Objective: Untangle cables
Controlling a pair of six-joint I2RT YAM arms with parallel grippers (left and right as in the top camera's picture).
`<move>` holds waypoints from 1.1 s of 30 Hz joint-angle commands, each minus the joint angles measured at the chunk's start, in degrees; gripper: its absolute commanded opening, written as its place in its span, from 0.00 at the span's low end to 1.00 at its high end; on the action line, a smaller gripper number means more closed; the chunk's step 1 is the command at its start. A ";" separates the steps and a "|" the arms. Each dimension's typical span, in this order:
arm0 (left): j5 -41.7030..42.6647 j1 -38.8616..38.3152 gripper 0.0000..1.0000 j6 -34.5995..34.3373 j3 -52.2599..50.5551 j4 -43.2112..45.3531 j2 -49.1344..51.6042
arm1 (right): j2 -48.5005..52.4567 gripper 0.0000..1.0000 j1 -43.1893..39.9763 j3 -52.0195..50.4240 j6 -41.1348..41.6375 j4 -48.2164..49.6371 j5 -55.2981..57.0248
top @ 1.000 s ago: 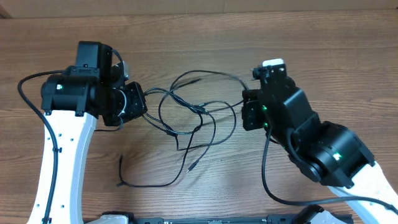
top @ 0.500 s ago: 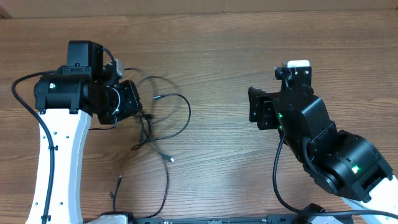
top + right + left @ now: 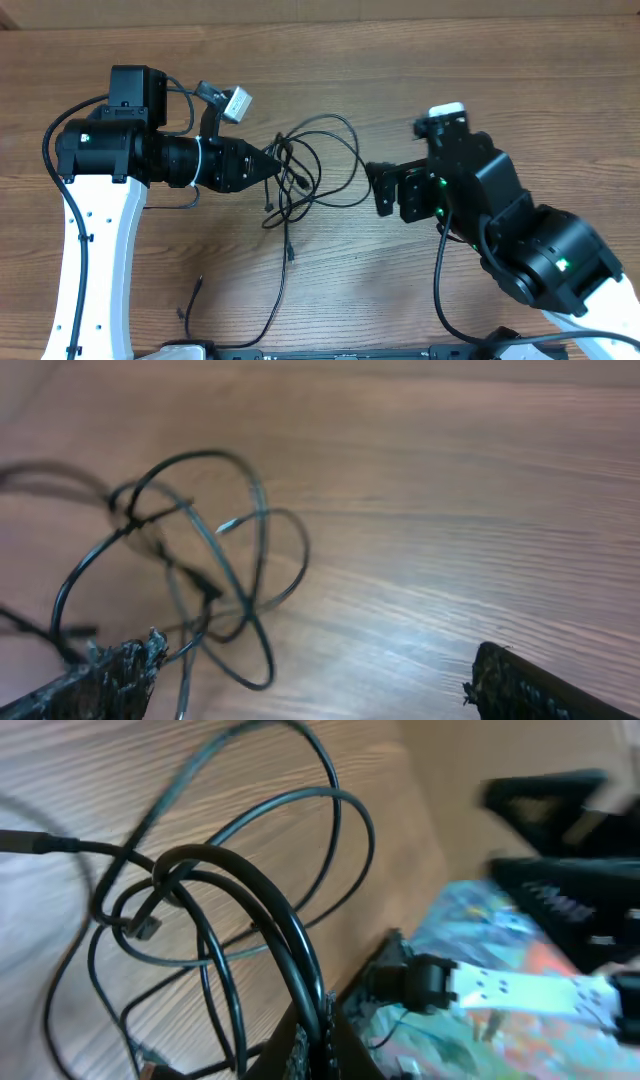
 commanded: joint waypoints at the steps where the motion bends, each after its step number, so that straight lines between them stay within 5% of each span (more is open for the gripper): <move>1: 10.14 -0.02 0.04 6.82 0.72 0.39 0.07 | 1.33 1.00 -0.17 1.22 -5.46 0.42 -7.80; 14: 18.16 -0.02 0.04 9.53 0.72 -0.50 0.07 | 7.28 0.99 -0.17 1.25 -11.26 3.93 -20.26; 19: 22.10 -0.02 0.04 9.46 0.72 -0.48 0.07 | 9.22 0.70 -0.17 1.25 -11.21 5.46 -20.00; 22: 22.05 -0.02 0.04 7.65 0.72 -0.48 0.07 | 9.40 0.32 -0.17 1.25 -10.88 6.47 -20.02; 24: 21.59 -0.02 0.04 7.54 0.72 -0.48 0.07 | 9.11 0.16 -0.17 1.25 -9.55 7.19 -19.98; 33: 11.30 -0.02 0.04 2.84 0.72 -0.46 0.09 | 3.96 0.04 -0.15 1.25 -6.45 10.91 -20.33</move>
